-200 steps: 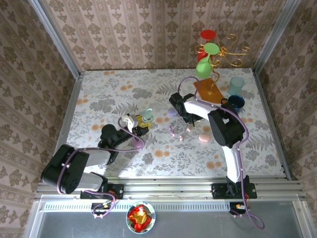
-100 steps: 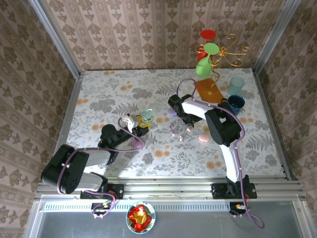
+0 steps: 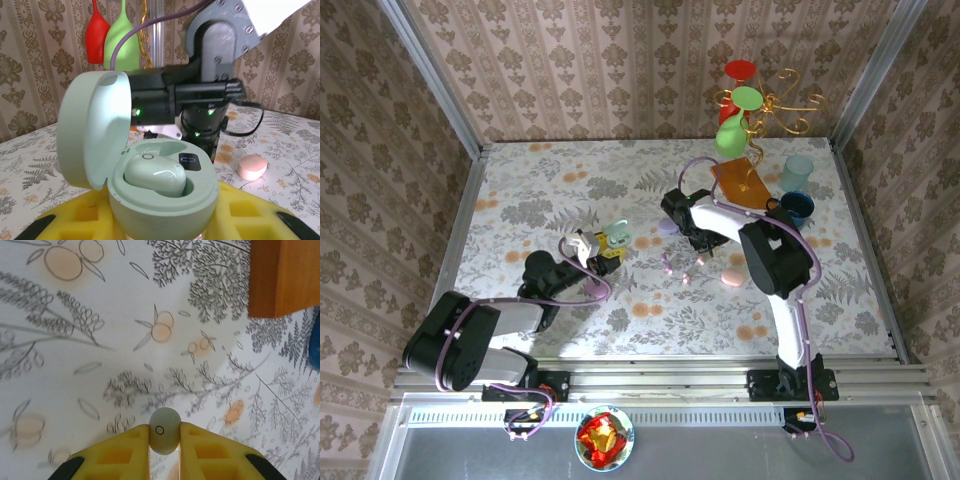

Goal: Insert the wireless bluetooth earbuds into the charging case

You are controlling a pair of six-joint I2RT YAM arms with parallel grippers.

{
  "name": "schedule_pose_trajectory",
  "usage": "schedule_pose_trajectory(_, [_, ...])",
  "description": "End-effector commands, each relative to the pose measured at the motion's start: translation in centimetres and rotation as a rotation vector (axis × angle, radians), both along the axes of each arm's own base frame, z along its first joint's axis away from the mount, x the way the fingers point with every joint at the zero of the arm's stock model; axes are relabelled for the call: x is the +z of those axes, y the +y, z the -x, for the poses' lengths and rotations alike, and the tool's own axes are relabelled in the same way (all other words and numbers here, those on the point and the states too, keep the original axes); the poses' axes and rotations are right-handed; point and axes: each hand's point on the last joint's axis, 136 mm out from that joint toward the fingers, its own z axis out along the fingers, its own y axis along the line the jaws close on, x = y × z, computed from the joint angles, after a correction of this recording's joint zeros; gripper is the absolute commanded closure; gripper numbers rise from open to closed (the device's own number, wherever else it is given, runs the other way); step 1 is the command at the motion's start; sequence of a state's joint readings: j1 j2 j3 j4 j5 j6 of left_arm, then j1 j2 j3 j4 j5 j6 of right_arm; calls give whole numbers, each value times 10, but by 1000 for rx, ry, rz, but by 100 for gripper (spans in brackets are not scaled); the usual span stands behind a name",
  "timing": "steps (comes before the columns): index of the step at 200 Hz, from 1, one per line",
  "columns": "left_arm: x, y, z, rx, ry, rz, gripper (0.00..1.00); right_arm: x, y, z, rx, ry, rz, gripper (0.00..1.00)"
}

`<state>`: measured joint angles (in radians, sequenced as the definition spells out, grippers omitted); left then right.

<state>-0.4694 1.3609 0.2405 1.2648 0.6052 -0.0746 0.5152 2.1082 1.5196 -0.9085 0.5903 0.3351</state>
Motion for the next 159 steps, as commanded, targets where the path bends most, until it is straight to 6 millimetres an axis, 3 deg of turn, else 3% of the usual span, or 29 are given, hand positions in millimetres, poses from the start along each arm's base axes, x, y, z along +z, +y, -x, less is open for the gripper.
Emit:
schedule_pose_trajectory(1, [13,-1,-2,-9,-26,27,71,43,18,3,4,-86,-176,79])
schedule_pose_trajectory(53, [18,6,-7,5,-29,40,71,107,76,38,100,-101,-649,79])
schedule_pose_trajectory(100, [26,-6,-1,-102,-29,46,71,177,129,67,312,-111,-1024,79])
schedule_pose_trajectory(159, [29,-14,4,-161,-26,50,72,238,177,97,581,-92,-1304,80])
